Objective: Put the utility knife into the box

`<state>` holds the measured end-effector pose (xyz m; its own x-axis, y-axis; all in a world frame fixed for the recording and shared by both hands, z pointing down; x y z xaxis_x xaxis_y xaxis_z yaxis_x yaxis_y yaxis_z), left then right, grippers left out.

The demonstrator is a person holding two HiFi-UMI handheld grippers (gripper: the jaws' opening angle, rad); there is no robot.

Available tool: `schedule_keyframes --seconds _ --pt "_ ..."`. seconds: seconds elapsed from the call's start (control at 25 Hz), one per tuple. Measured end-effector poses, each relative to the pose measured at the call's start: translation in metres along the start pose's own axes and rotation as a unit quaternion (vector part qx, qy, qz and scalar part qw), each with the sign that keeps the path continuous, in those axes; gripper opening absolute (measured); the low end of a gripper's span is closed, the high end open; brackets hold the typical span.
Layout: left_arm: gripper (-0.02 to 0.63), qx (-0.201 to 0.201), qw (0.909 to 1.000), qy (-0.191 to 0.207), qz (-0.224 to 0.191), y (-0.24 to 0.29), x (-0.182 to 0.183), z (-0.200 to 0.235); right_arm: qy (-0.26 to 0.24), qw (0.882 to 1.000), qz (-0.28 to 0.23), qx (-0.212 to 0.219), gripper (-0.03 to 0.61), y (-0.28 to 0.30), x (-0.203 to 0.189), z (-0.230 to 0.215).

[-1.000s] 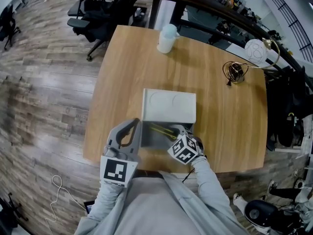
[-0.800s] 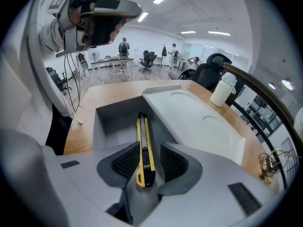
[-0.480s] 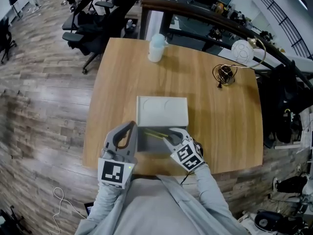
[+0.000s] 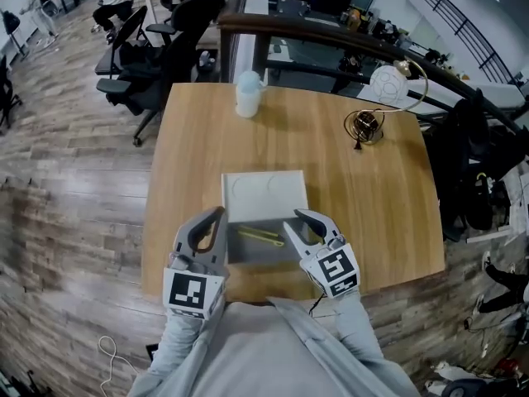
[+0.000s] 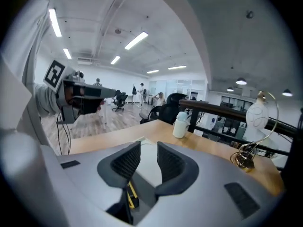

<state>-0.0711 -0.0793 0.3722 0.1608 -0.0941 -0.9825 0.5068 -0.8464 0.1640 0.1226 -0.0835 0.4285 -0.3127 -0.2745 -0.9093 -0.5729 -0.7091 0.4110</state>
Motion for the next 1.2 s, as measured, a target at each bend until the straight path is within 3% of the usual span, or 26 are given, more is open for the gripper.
schedule_keyframes --seconds 0.28,0.52,0.92,1.2 --pt "0.020 -0.019 0.9998 0.008 -0.007 0.009 0.008 -0.008 0.063 0.990 -0.117 -0.048 0.095 -0.037 0.041 -0.019" --pt "0.018 -0.024 0.9996 0.007 -0.017 0.016 0.012 -0.013 0.101 0.977 -0.179 -0.064 0.064 -0.062 0.053 -0.030" --pt "0.020 -0.035 0.9992 0.001 -0.019 0.020 0.013 -0.022 0.115 0.968 -0.201 -0.091 0.029 -0.084 0.051 -0.031" --pt "0.020 -0.038 0.9991 -0.015 -0.010 0.017 0.012 -0.021 0.107 0.974 -0.176 -0.096 0.017 -0.083 0.041 -0.020"
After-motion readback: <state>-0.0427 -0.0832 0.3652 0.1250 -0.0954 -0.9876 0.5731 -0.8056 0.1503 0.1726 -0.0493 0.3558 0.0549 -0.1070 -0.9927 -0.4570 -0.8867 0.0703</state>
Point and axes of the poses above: the fingertips, and each gripper's own axes: y forward along the fingers, z to its left, x out of its top, the point moved 5 cm from there along -y, backward along the fingers, and after that the axes turned 3 degrees about y, right-handed, at the moved point
